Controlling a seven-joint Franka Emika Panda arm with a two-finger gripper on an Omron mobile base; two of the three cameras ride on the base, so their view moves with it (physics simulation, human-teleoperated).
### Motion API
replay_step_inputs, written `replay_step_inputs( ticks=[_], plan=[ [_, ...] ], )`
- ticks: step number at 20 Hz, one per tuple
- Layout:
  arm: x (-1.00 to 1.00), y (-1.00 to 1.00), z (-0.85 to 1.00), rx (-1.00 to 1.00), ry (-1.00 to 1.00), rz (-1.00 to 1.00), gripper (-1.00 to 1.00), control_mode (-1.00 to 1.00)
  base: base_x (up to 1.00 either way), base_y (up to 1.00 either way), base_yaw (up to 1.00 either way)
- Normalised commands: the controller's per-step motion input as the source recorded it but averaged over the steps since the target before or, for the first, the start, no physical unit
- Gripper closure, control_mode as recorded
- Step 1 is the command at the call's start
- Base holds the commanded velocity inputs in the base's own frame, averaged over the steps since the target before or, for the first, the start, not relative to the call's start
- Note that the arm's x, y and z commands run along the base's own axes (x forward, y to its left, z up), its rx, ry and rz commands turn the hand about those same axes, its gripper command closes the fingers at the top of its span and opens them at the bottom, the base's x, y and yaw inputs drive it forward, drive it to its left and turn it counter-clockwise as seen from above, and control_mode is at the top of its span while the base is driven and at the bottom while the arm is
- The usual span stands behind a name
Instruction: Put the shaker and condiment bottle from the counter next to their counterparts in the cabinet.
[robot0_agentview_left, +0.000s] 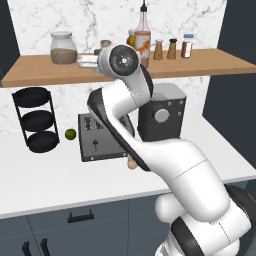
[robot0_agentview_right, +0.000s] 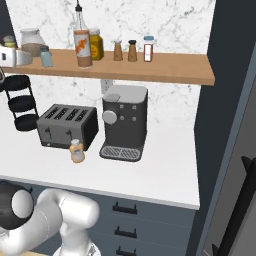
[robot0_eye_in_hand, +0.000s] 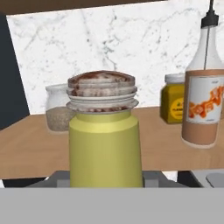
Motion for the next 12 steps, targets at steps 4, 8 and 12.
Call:
replay_step_inputs(
  ticks=[4,8,12],
  plan=[
    [0.00,-0.01,-0.04,0.04,0.00,0.00,1.00,-1.00,0.00,0.00,0.00],
    [0.00,0.01,-0.24,0.01,-0.04,0.00,1.00,-1.00,0.00,0.00,0.00],
    [0.00,0.00,-0.57,0.00,-0.12,-0.01,1.00,-1.00,0.00,0.00,0.00]
  ],
)
